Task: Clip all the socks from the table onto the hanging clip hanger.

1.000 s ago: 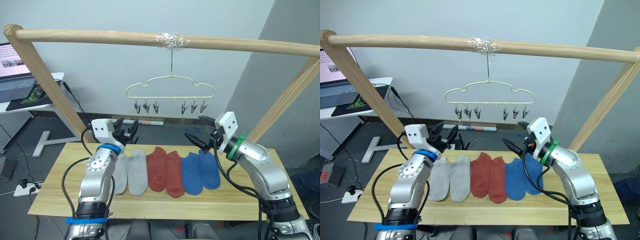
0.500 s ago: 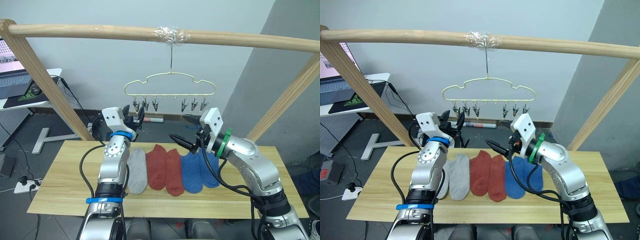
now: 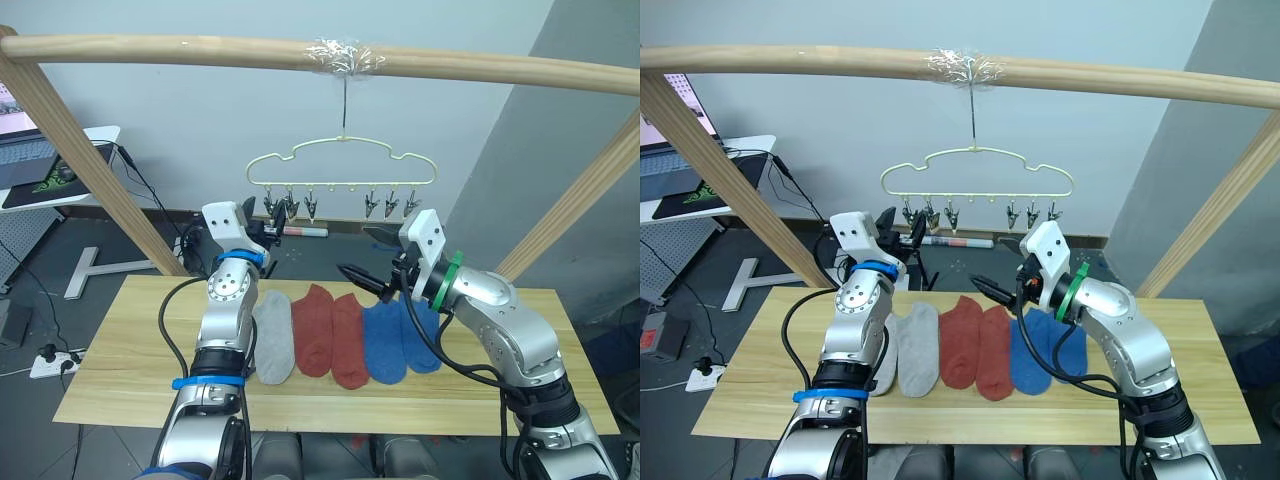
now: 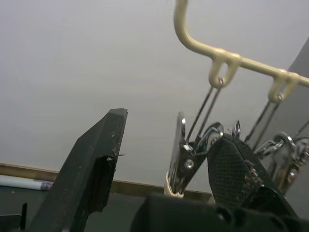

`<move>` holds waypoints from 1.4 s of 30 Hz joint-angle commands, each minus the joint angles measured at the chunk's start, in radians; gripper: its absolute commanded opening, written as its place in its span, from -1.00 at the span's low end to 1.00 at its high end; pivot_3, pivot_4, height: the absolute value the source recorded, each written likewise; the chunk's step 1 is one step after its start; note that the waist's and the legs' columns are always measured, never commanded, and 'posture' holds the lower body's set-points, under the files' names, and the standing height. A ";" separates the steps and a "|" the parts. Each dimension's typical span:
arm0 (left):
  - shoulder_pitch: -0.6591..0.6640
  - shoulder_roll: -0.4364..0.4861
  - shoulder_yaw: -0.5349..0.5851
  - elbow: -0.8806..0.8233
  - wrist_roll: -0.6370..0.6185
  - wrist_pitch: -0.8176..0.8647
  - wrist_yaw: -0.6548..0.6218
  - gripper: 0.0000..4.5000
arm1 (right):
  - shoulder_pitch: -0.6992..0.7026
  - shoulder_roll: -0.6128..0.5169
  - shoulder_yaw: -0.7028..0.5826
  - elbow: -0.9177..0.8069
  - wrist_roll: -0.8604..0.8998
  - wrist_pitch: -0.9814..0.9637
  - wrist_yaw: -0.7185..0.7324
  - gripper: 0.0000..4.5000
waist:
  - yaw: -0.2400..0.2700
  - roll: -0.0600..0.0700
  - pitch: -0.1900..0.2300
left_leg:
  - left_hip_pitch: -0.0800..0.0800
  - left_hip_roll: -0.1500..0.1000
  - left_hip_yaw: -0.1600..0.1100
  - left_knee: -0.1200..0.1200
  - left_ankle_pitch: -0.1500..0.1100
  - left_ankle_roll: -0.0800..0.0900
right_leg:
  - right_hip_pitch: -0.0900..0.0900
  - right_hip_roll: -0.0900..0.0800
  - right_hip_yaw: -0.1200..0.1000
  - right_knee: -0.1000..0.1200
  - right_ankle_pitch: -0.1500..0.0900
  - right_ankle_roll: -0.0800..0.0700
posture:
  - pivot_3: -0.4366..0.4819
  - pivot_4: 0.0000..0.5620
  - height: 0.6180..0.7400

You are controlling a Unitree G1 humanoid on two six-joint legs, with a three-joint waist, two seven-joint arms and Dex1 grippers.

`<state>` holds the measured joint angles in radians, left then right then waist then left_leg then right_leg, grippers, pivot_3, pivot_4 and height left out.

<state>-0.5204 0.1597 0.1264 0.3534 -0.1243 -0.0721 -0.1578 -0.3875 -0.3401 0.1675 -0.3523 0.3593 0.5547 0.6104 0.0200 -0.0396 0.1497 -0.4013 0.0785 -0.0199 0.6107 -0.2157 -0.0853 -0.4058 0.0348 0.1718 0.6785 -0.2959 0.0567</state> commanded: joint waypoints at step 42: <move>-0.019 0.012 -0.008 -0.042 0.000 -0.025 -0.021 -0.90 | 0.210 -0.086 -0.055 0.239 -0.161 -0.095 -0.099 1.00 | -0.002 0.001 0.026 | -0.001 0.000 -0.003 0.000 0.000 0.000 | 0.001 -0.001 -0.003 0.000 0.000 0.000 | 0.15 -0.34 1.00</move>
<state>-0.5465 0.1699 0.1181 0.3501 -0.1311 -0.0947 -0.1850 -0.1658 -0.4148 0.1484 -0.1241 0.2257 0.5107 0.5353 0.0180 -0.0386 0.1755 -0.4020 0.0785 -0.0228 0.6107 -0.2156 -0.0855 -0.4054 0.0343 0.1690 0.6783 -0.2961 0.0569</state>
